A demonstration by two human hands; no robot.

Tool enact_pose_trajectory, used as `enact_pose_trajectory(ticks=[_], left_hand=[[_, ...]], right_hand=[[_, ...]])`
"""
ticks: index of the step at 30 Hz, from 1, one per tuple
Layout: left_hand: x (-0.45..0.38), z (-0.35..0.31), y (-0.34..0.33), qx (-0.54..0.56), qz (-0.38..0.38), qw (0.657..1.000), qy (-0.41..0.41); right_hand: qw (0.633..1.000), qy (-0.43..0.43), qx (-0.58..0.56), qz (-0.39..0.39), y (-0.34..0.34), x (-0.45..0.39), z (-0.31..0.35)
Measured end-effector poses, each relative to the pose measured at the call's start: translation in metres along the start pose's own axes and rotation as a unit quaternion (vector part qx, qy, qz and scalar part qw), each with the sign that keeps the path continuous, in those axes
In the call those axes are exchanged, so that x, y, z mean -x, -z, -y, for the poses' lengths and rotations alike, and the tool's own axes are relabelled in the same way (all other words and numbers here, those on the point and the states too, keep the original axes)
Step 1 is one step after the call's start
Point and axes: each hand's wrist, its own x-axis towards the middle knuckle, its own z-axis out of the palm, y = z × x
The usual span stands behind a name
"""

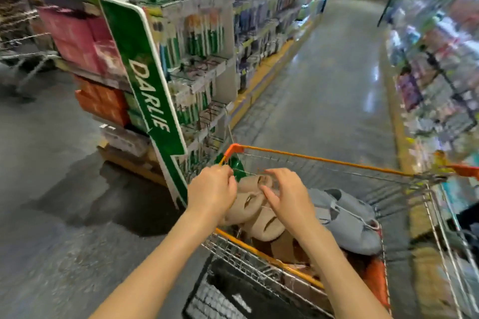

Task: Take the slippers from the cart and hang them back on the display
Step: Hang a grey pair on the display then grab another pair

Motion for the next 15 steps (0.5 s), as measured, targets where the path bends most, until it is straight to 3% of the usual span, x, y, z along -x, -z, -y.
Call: enact_pose_trajectory(ticks=[4, 9, 15], left_hand=[[-0.04, -0.025, -0.036, 0.014, 0.065, 0.994, -0.082], [-0.055, -0.077, -0.081, 0.016, 0.152, 0.97, -0.187], [-0.061, -0.133, -0.133, 0.016, 0.236, 0.945, -0.226]], right_hand=[[0.992, -0.119, 0.024, -0.039, 0.012, 0.007, -0.034], [0.957, -0.27, 0.056, -0.094, 0.044, 0.046, -0.085], [0.919, -0.371, 0.073, -0.111, 0.069, 0.066, -0.146]])
